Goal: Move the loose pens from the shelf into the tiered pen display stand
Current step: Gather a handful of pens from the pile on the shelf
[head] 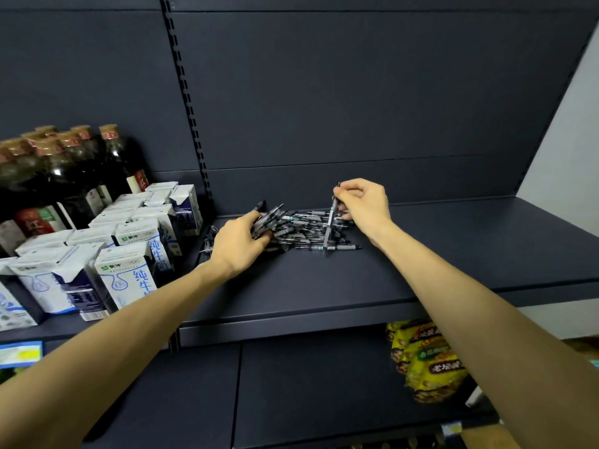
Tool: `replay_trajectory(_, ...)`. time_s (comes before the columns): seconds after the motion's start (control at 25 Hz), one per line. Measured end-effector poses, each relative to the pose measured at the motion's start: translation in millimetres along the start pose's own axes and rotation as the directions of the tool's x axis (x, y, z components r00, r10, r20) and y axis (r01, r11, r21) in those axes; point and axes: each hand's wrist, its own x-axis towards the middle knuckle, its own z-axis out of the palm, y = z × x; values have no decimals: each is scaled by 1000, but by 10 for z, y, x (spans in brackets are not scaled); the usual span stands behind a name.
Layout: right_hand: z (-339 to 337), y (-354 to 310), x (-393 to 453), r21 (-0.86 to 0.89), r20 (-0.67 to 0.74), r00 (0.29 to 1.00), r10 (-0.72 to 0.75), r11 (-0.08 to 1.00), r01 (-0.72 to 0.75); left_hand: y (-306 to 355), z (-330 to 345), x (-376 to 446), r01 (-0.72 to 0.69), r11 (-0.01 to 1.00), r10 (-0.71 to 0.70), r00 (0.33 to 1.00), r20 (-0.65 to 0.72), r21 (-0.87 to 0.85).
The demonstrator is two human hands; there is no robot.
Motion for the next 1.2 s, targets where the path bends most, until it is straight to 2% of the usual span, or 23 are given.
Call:
replay_trajectory(0.08, 52, 12, -40, -116, 23, 999, -41, 992, 43, -32, 20, -5, -4, 1000, 4, 1000, 5, 1)
replay_trajectory(0.12, 65, 29, -66, -237, 43, 995, -92, 966, 100, -48, 30, -8, -7, 1000, 7, 1000, 15, 10)
replay_trajectory(0.2, 89, 64, -123, -518, 202, 963, -177, 815, 259, -84, 34, -5, -6, 1000, 5, 1000, 27, 30)
replay_trajectory(0.28, 136, 112, -204, -656, 415, 895, -166, 627, 420, -114, 27, 0, -1, 999, 1, 1000, 29, 33)
replay_trajectory(0.36, 202, 209, -286, -699, 513, 852, -103, 526, 485, -133, 11, -9, -4, 999, 3, 1000, 30, 34)
replay_trajectory(0.52, 216, 392, -331, -784, 513, 858, -16, 399, 476, -152, -15, -26, -8, 999, 7, 999, 31, 34)
replay_trajectory(0.68, 171, 384, -342, -776, 527, 850, -17, 398, 489, -169, -11, -37, -6, 999, 3, 999, 50, 49)
replay_trajectory(0.92, 105, 325, -310, -771, 601, 799, 37, 289, 567, -145, -15, -76, -33, 997, 29, 998, 57, 67)
replay_trajectory(1.12, -58, 335, -343, -777, 580, 814, 35, 324, 539, -146, -53, -122, -39, 997, 36, 998, 51, 64)
replay_trajectory(1.2, -150, 350, -375, -786, 581, 814, 8, 266, 558, -135, -61, -137, -42, 997, 39, 998, 45, 64)
